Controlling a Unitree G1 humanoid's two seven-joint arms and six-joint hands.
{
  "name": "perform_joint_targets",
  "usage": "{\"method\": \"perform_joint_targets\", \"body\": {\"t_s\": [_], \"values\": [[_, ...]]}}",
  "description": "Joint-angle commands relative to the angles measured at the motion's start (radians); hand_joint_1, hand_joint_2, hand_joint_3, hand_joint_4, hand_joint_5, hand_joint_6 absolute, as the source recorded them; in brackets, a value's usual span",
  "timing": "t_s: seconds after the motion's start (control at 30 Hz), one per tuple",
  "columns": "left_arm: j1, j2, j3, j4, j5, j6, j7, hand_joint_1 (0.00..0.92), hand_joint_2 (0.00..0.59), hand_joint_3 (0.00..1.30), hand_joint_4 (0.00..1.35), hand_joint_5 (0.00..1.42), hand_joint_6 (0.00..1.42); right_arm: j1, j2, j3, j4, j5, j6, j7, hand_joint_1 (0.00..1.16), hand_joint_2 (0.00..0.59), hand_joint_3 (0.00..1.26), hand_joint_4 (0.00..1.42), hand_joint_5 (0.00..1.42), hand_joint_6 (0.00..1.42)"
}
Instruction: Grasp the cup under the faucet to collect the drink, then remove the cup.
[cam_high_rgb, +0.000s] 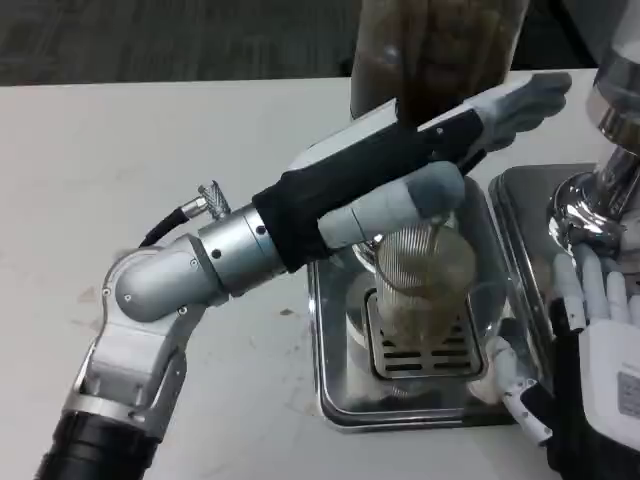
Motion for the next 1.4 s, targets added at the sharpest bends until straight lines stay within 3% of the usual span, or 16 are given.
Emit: {"method": "perform_joint_targets", "body": {"t_s": [0.03,0.33,0.73,0.87,0.97,1.23,1.4], "values": [[-0.014,0.045,-0.043,0.006,0.092,-0.048,-0.006,0.000,0.035,0.00,0.00,0.00,0.00,-0.002,0.005,-0.005,-0.009,0.009,-0.003,-0.007,0.23,0.519,0.06,0.00,0.00,0.00],[-0.026,0.091,-0.069,0.014,0.183,-0.118,0.048,0.000,0.037,0.00,0.00,0.00,0.00,-0.006,0.000,-0.005,-0.006,0.010,-0.006,-0.005,0.23,0.519,0.06,0.00,0.00,0.00],[-0.020,0.096,-0.095,-0.016,0.197,-0.118,0.081,0.000,0.038,0.00,0.00,0.00,0.00,-0.008,-0.002,-0.010,-0.007,0.029,-0.025,-0.006,0.23,0.519,0.06,0.00,0.00,0.00],[-0.019,0.097,-0.092,-0.016,0.189,-0.116,0.085,0.000,0.038,0.00,0.00,0.00,0.00,-0.015,-0.008,-0.022,-0.009,0.090,-0.072,0.014,0.23,0.490,0.04,0.00,0.00,0.00],[-0.019,0.097,-0.090,-0.010,0.187,-0.115,0.089,0.000,0.038,0.00,0.00,0.00,0.00,-0.025,-0.011,-0.038,-0.014,0.177,-0.123,0.063,0.27,0.420,0.00,0.00,0.00,0.00],[-0.023,0.100,-0.084,0.004,0.180,-0.114,0.094,0.000,0.038,0.00,0.00,0.00,0.00,-0.066,-0.016,-0.098,0.026,0.431,-0.261,0.217,0.40,0.318,0.00,0.00,0.00,0.00],[-0.026,0.103,-0.080,0.010,0.179,-0.117,0.097,0.000,0.038,0.00,0.00,0.00,0.00,-0.090,-0.022,-0.115,0.060,0.506,-0.309,0.287,0.51,0.266,0.00,0.00,0.00,0.00]]}}
